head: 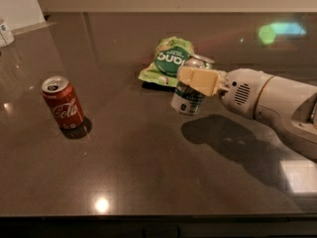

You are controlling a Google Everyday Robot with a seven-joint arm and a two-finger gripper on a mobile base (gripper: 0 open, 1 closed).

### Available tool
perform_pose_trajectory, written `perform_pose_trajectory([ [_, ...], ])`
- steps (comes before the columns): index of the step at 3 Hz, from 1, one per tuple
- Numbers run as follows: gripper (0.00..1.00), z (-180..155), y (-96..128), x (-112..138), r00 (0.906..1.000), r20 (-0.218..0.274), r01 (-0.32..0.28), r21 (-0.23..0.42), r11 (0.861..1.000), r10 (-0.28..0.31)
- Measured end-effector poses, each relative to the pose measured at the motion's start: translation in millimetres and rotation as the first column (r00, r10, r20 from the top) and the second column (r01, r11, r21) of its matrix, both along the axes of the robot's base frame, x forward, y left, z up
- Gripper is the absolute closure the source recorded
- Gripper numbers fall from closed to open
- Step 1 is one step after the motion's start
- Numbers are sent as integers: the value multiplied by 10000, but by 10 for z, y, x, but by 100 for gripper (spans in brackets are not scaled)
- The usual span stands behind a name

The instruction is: Place 7up can upright

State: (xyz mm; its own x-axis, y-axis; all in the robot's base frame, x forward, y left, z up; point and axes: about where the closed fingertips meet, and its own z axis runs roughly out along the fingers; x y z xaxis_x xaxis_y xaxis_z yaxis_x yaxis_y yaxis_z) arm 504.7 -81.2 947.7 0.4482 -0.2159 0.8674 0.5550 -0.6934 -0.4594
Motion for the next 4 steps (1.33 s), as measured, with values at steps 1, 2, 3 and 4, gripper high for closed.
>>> perform_pose_trajectory([
  [1, 100, -59, -10, -12, 10000, -5, -70, -134, 9999, 70],
  [2, 100, -95, -40, -29, 9999, -117, -17, 201, 9998, 19],
  [3, 100, -102, -80, -36, 9999, -109, 87, 726, 9973, -79],
  [4, 100, -135, -141, -56, 9987, 499, 20, 592, 9982, -50],
])
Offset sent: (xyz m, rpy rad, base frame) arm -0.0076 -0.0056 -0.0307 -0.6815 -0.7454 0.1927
